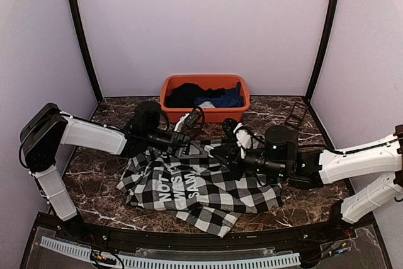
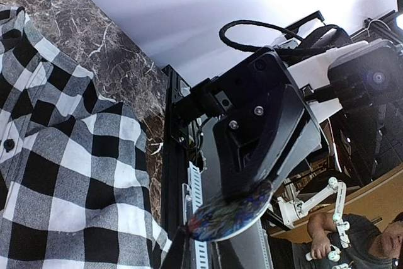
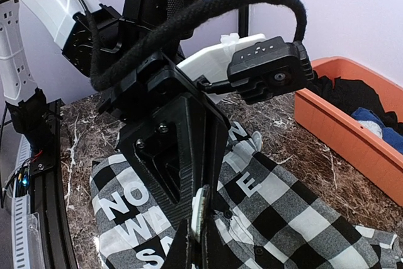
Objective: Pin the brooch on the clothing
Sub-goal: Open the brooch.
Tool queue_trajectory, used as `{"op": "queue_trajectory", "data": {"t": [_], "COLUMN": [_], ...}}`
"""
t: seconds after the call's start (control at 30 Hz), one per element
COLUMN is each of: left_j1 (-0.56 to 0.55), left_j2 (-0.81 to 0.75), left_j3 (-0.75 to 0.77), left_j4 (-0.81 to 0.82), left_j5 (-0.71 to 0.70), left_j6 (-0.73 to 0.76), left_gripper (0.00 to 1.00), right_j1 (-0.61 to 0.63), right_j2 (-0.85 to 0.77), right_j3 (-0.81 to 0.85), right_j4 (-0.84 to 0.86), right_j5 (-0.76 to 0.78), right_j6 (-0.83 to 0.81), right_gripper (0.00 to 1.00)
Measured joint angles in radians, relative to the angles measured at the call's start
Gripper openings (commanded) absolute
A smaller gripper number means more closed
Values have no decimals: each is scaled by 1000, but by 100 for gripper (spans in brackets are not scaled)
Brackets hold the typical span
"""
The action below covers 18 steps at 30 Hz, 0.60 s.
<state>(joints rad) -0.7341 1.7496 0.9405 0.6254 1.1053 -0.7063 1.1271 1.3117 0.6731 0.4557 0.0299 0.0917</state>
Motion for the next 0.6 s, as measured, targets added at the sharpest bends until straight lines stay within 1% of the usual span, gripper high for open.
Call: {"op": "queue_trajectory", "data": {"t": [0.03,0.1,0.17,0.33,0.6], "left_j1": [0,1,-2,-10,-9], "left_j2": [0,0,0,1,20], "left_j3": [-1,-5,-11,-30,-43], "left_j4": [-1,2,17,118,408], "left_j5": [0,0,2,6,24], "left_j6": [0,-3,-16,-81,-230], "left_gripper": [14,20,24,25,24], "right_j1": [0,0,4,11,13], "right_j2": [1,5,15,20,-23], "right_j3": [0,0,1,3,-4], "right_j4": [0,3,17,57,122], "right_j5": [0,-2,-5,-5,-5], "right_j6": [1,5,10,22,58], "right_gripper": [0,0,0,0,0]}}
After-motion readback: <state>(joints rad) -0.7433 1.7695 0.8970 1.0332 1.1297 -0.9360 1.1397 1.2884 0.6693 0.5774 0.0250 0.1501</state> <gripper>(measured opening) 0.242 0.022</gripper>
